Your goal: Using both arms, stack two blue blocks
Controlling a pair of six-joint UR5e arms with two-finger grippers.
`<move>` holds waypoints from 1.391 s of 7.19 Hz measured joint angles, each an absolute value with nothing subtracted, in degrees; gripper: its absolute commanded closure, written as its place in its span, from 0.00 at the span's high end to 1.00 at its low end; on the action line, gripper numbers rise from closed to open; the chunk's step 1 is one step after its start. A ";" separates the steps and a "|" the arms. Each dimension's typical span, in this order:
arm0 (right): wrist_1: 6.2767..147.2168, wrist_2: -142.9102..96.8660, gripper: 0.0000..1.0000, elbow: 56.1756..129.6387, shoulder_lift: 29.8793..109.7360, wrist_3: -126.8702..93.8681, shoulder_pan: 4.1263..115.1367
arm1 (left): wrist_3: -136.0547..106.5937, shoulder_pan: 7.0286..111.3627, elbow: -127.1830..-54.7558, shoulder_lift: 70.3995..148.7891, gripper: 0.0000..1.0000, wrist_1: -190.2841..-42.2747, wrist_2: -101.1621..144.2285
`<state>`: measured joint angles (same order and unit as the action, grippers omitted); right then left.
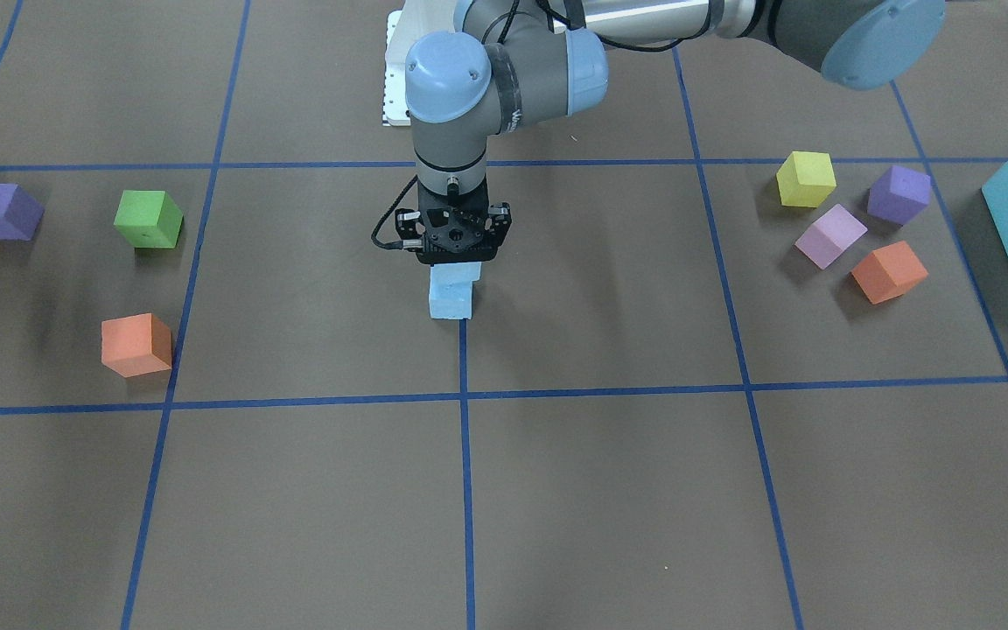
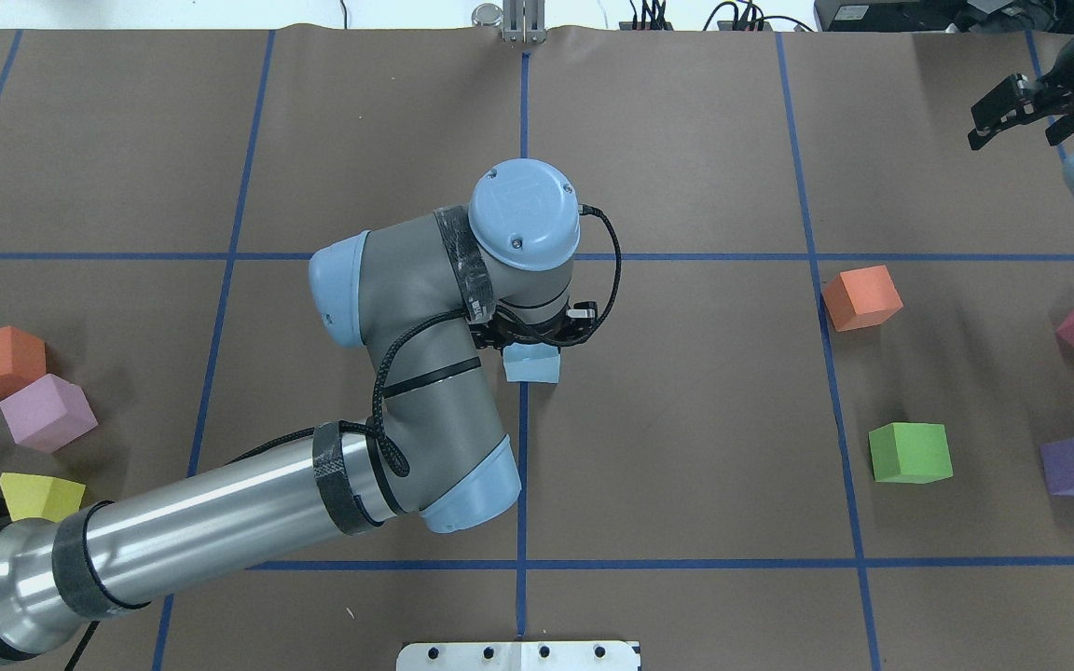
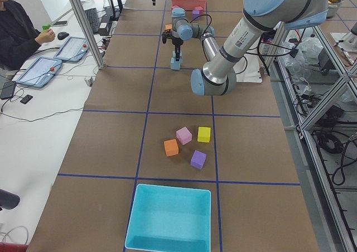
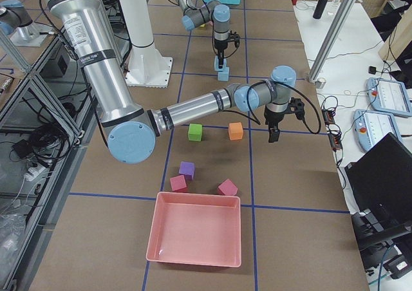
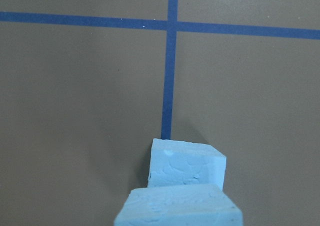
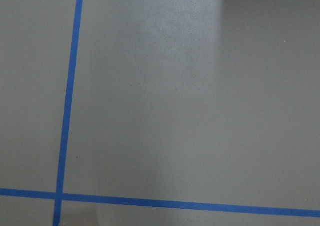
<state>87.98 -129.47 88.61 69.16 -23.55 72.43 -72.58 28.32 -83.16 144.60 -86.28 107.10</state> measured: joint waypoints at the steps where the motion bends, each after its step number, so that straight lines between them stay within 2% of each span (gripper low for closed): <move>1: 87.98 -129.46 1.00 88.60 69.17 -23.55 72.42 | -72.47 28.39 -82.98 144.78 0.46 -86.36 107.04; 2: 87.98 -129.46 1.00 88.60 69.17 -23.58 72.42 | -72.42 28.57 -82.85 144.95 0.47 -86.41 107.00; 4: 87.98 -129.46 1.00 88.67 69.17 -23.63 72.42 | -72.40 28.94 -82.30 145.30 0.79 -86.49 106.97; 6: 87.98 -129.46 1.00 88.68 69.17 -23.70 72.42 | -72.55 28.97 -82.13 145.53 0.97 -86.56 106.96; 9: 87.98 -129.46 1.00 88.68 69.17 -23.71 72.42 | -72.22 30.11 -82.95 145.73 0.98 -86.29 107.33; 10: 87.98 -129.48 1.00 88.68 69.26 -23.74 72.42 | -70.47 33.46 -84.25 145.69 0.98 -85.72 109.11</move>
<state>87.98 -129.48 88.68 69.26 -23.74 72.42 -70.47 33.46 -84.25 145.69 -85.72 109.11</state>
